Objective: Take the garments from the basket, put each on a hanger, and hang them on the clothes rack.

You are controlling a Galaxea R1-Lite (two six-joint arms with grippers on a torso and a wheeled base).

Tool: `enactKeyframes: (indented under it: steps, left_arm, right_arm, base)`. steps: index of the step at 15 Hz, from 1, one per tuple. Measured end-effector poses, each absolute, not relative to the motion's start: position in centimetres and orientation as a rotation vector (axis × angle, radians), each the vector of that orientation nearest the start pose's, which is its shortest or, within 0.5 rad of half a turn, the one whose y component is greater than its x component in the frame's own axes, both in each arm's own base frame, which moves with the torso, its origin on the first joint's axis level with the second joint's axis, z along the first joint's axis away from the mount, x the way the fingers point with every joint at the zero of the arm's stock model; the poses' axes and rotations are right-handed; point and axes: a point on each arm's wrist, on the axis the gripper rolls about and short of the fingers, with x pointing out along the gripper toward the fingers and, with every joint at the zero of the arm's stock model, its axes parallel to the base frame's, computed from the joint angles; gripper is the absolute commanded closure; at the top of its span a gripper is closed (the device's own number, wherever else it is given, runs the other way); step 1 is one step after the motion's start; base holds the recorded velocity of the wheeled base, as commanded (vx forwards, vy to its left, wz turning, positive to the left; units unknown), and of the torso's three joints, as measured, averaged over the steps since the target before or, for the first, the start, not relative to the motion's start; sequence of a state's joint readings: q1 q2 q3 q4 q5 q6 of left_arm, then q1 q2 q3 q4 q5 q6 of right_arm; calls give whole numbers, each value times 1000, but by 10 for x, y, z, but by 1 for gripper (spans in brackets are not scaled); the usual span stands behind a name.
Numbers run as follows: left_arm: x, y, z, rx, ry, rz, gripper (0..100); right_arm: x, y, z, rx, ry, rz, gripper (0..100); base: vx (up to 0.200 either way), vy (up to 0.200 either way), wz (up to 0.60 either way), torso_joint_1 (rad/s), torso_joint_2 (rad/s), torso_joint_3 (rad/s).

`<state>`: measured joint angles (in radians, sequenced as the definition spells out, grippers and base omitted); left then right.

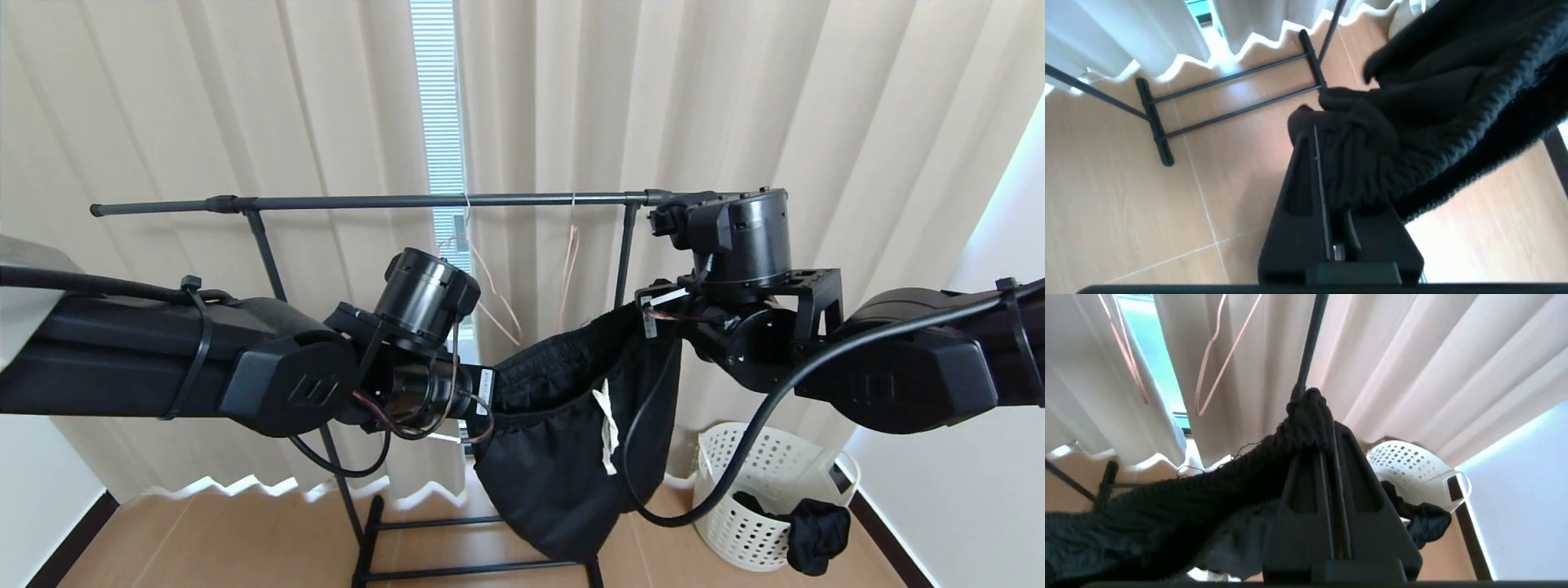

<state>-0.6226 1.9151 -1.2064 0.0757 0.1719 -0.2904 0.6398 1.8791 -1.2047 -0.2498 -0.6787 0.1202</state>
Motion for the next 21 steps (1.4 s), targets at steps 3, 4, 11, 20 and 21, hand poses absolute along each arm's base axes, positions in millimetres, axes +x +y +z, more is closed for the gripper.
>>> enactKeyframes:
  steps: [3,4,11,20,21]
  left_arm:
    - [295,-202,155,32,772,-310,100]
    - [295,-202,155,31,773,-308,100]
    - [289,-202,156,32,785,-328,0]
    - [267,-178,184,-145,835,-714,0]
    - [265,-173,185,-140,832,-755,0]
  right_arm:
    - [303,208,189,-168,336,-65,100]
    - [304,208,187,-172,341,-66,100]
    - [317,196,184,-167,348,-109,100]
    - [338,176,176,-173,366,-185,100]
    - [340,174,176,-169,362,-195,100]
  base:
    - [0,0,0,0,0,0]
    - [0,0,0,0,0,0]
    - [0,0,0,0,0,0]
    - [0,0,0,0,0,0]
    - [0,0,0,0,0,0]
